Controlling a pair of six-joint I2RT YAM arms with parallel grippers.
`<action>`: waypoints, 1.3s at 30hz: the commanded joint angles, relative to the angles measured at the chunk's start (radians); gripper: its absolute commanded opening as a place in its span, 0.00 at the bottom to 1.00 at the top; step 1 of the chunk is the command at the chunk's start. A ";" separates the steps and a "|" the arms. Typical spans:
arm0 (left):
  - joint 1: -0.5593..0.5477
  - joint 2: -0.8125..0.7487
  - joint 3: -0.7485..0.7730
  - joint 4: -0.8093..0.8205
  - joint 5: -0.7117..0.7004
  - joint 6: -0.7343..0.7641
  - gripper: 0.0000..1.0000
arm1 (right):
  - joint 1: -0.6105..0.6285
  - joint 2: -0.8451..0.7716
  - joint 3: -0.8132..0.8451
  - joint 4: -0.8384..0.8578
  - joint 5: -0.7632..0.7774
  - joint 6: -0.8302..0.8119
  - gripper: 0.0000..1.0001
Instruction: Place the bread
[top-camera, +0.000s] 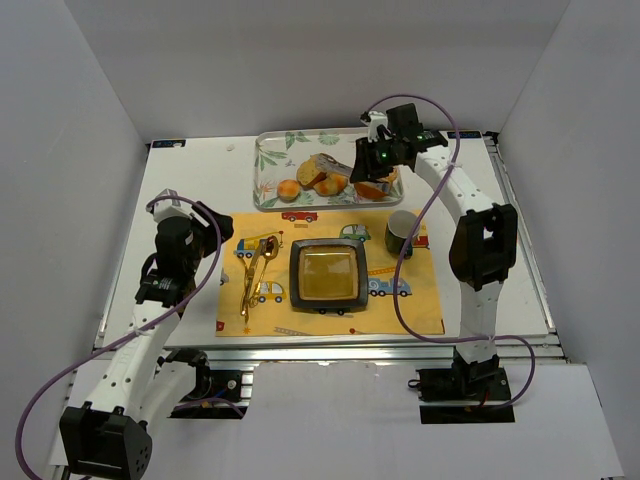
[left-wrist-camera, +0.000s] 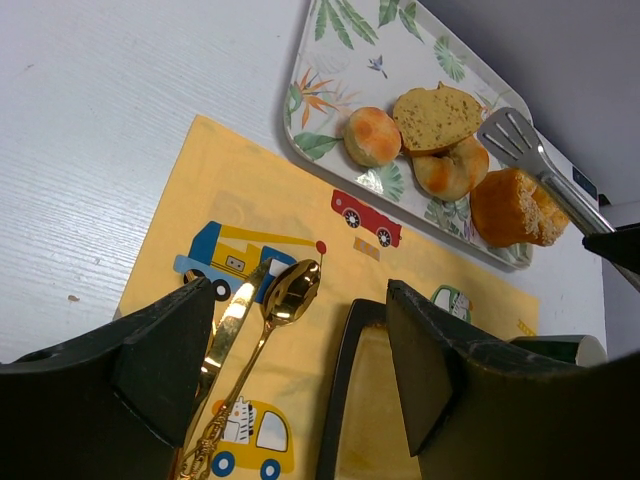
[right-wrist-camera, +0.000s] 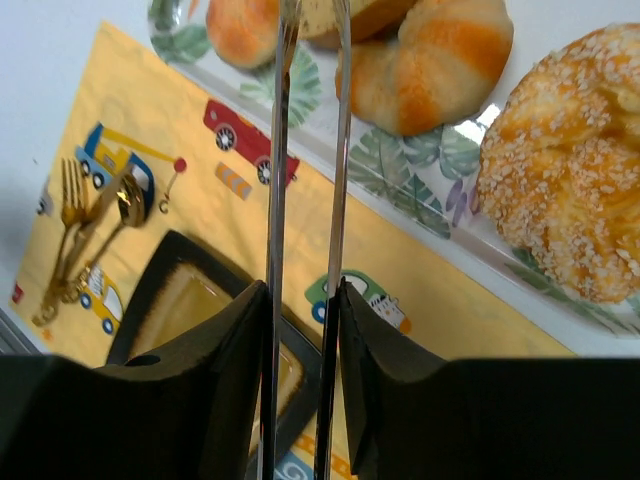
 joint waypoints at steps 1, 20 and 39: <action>0.007 -0.012 0.013 -0.011 -0.022 -0.015 0.79 | -0.002 -0.020 0.004 0.136 -0.028 0.144 0.39; 0.006 -0.004 -0.007 0.004 -0.023 -0.038 0.79 | -0.034 -0.026 -0.083 0.274 0.060 0.260 0.46; 0.006 -0.036 -0.007 -0.022 -0.037 -0.056 0.79 | -0.021 0.053 -0.069 0.279 0.054 0.345 0.45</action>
